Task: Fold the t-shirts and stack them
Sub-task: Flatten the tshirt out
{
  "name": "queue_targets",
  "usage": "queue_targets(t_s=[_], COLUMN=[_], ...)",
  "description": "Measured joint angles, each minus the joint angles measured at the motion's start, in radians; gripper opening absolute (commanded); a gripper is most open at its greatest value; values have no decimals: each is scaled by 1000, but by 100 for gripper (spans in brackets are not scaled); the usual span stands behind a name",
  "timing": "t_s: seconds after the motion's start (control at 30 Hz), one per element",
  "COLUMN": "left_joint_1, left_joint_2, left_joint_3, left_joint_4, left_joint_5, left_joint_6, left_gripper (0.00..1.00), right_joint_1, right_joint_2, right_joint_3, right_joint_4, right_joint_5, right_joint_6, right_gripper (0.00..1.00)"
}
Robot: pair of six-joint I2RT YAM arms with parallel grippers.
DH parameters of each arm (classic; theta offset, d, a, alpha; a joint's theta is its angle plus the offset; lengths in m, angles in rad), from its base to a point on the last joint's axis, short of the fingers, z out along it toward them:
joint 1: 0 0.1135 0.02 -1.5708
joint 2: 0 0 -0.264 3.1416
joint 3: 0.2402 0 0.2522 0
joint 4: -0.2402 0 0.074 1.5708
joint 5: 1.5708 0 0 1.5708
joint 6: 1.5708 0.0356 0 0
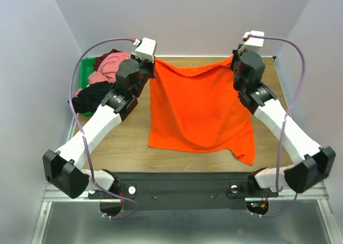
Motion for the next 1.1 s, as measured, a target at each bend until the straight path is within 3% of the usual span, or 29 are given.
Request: queue_targets(t_s=[0.23,0.63,0.9,1.1], left_joint_1=[10,10,5,5], left_joint_2=[-8,-335,-535,-547], left_joint_3=[85,90,122,149], left_joint_4=[-10,-32,-56,-60], left_joint_5=[-6,142,277,320], left_joint_6=[17,7,-30,-42], left_gripper=[0,0,0,0], right_joint_1=[0,0,0,0], right_joint_2=[62,-349,-461,-455], right_joint_3=[38,63,232,298], right_joint_4=[5,-17,-134,-161], right_joint_5=[6,-146,-334,-366], right_joint_6=[-24,-9,5,4], right_gripper=[1,1,1,1])
